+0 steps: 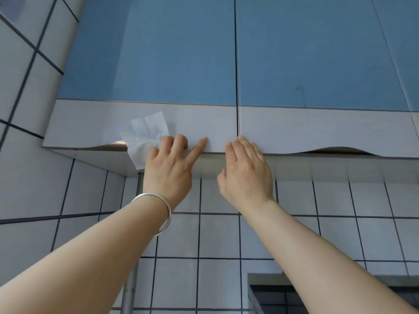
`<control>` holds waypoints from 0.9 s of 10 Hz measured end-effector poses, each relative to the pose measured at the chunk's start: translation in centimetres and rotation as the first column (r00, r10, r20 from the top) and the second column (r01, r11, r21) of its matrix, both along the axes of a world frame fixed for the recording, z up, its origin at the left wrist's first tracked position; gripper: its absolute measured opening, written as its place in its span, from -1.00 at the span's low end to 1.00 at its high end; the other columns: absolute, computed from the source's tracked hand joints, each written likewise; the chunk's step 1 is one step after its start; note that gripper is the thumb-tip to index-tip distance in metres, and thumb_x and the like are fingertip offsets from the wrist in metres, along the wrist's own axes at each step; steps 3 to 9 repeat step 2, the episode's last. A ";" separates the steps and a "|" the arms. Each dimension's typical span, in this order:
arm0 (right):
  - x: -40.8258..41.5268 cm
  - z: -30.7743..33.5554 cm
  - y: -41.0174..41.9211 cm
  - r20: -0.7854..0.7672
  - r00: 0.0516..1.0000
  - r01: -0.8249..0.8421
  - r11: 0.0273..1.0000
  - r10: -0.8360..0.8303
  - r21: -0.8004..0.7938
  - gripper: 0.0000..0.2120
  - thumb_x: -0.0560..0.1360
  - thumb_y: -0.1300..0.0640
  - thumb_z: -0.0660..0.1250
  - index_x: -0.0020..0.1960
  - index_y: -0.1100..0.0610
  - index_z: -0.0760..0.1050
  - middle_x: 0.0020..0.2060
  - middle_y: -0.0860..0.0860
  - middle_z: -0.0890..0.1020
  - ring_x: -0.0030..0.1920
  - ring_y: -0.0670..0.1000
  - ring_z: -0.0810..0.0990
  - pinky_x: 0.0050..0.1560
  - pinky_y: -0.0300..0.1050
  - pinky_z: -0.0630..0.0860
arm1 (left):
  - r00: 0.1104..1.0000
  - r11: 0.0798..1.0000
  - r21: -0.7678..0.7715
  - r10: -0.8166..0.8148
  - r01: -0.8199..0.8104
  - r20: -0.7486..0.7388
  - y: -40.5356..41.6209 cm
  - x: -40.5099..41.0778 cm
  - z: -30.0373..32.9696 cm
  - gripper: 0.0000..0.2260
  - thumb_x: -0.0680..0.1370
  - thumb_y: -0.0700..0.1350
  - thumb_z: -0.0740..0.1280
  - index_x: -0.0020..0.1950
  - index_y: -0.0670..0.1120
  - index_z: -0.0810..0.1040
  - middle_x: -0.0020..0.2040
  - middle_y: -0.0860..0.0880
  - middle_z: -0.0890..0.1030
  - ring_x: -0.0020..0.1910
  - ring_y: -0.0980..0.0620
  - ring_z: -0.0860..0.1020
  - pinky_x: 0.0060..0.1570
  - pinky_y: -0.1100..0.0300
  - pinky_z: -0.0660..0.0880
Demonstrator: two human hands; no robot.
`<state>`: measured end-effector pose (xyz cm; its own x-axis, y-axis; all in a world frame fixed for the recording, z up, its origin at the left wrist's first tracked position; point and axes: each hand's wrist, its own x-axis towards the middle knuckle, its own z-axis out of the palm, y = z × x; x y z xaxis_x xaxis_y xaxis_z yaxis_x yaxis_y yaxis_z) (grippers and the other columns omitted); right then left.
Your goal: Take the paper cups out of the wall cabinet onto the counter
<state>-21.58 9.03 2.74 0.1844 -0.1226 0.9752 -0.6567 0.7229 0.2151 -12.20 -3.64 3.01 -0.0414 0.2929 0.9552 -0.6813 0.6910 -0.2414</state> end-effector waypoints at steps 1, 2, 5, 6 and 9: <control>0.6 -0.1 0.4 0.074 0.997 0.002 0.998 -0.007 0.064 -0.38 0.08 0.10 0.51 0.10 0.34 0.60 0.02 0.23 0.67 0.14 0.18 0.63 0.20 0.05 0.51 | 0.992 0.991 0.111 0.058 -0.071 0.109 1.5 1.4 0.6 -0.36 0.24 -0.24 0.25 0.32 0.09 0.46 -0.05 -0.10 0.52 -0.13 -0.14 0.48 -0.30 0.12 0.23; 3.0 0.0 1.7 0.296 0.945 0.063 0.967 -0.137 0.246 -0.22 0.37 -0.01 0.37 0.44 0.36 0.21 0.43 0.28 0.31 0.49 0.17 0.21 0.49 0.00 0.11 | 0.963 0.936 0.324 0.049 -0.137 0.264 3.7 2.4 0.7 -0.35 0.41 -0.13 0.24 0.48 0.17 0.17 0.21 -0.08 0.38 0.18 -0.14 0.37 -0.07 0.05 0.31; 3.0 0.0 1.7 0.296 0.945 0.063 0.967 -0.137 0.246 -0.22 0.37 -0.01 0.37 0.44 0.36 0.21 0.43 0.28 0.31 0.49 0.17 0.21 0.49 0.00 0.11 | 0.963 0.936 0.324 0.049 -0.137 0.264 3.7 2.4 0.7 -0.35 0.41 -0.13 0.24 0.48 0.17 0.17 0.21 -0.08 0.38 0.18 -0.14 0.37 -0.07 0.05 0.31; 3.0 0.0 1.7 0.296 0.945 0.063 0.967 -0.137 0.246 -0.22 0.37 -0.01 0.37 0.44 0.36 0.21 0.43 0.28 0.31 0.49 0.17 0.21 0.49 0.00 0.11 | 0.963 0.936 0.324 0.049 -0.137 0.264 3.7 2.4 0.7 -0.35 0.41 -0.13 0.24 0.48 0.17 0.17 0.21 -0.08 0.38 0.18 -0.14 0.37 -0.07 0.05 0.31; 3.0 0.0 1.7 0.296 0.945 0.063 0.967 -0.137 0.246 -0.22 0.37 -0.01 0.37 0.44 0.36 0.21 0.43 0.28 0.31 0.49 0.17 0.21 0.49 0.00 0.11 | 0.963 0.936 0.324 0.049 -0.137 0.264 3.7 2.4 0.7 -0.35 0.41 -0.13 0.24 0.48 0.17 0.17 0.21 -0.08 0.38 0.18 -0.14 0.37 -0.07 0.05 0.31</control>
